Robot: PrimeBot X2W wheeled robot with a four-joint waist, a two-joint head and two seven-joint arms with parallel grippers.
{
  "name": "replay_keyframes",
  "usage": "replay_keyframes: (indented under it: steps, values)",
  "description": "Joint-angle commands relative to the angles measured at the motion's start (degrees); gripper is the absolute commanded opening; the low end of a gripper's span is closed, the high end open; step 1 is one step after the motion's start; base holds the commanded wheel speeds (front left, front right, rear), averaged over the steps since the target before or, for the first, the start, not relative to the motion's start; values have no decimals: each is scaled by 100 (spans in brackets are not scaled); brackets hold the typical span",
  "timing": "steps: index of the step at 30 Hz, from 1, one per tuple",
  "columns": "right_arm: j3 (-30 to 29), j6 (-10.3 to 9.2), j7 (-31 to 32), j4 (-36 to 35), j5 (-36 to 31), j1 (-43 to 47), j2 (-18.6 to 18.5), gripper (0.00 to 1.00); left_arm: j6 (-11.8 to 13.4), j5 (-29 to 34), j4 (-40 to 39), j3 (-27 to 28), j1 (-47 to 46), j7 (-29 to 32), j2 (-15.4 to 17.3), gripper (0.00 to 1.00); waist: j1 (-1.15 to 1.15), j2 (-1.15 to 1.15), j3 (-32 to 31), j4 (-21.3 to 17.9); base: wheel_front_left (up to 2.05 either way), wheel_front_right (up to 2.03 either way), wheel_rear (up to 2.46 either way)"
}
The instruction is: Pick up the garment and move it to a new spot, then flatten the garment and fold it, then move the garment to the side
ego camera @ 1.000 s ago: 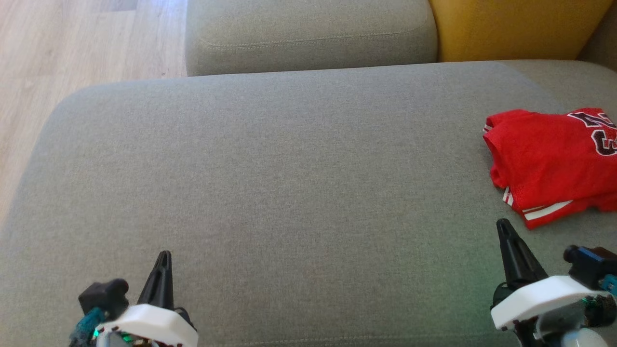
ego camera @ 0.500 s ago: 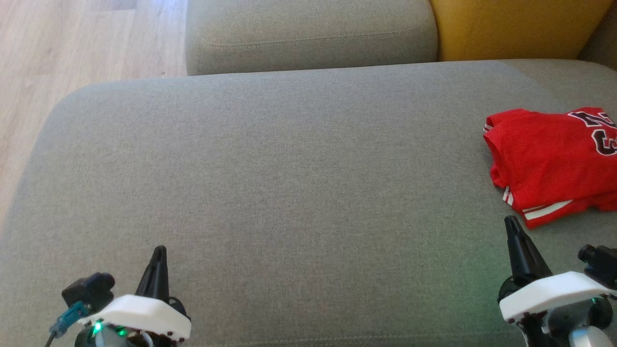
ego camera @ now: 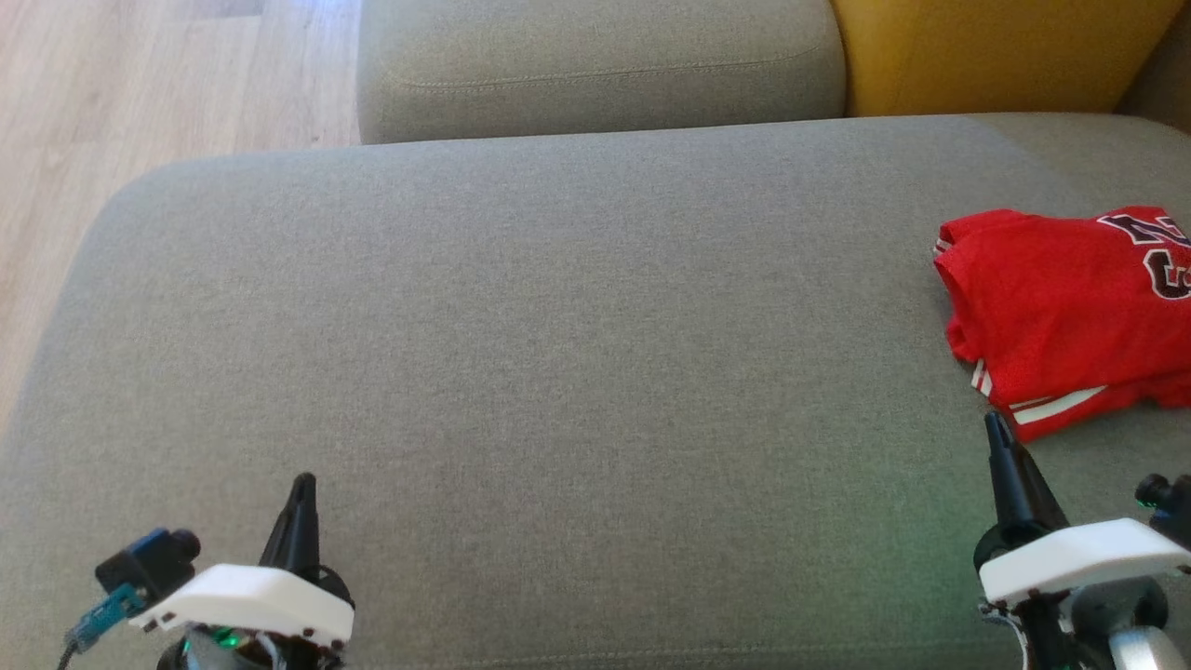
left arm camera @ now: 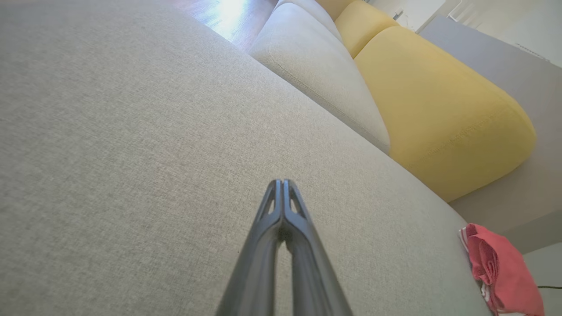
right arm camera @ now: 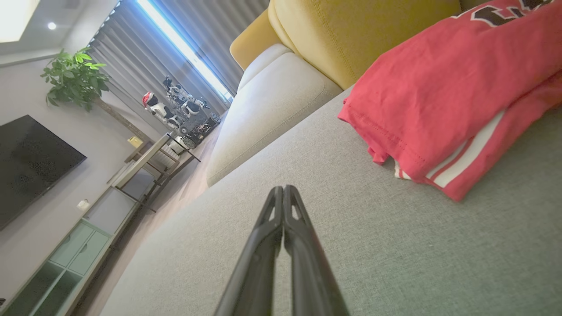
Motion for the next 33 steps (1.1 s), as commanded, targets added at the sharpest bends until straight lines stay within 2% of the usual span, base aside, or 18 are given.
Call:
replay_keyframes:
  steps: [1, 33]
  values:
    - [-21, 8, 8, -148, 177, -342, -1, 0, -78, -160, -163, 200, -362, 44, 31, 0, 0, 0, 1, 0, 0, 0, 0]
    - [-222, 13, 66, 222, 2226, -618, 107, 0, -437, -2146, -110, 732, -589, 572, -152, 0, 0, 0, 26, 3, 0, 0, 0]
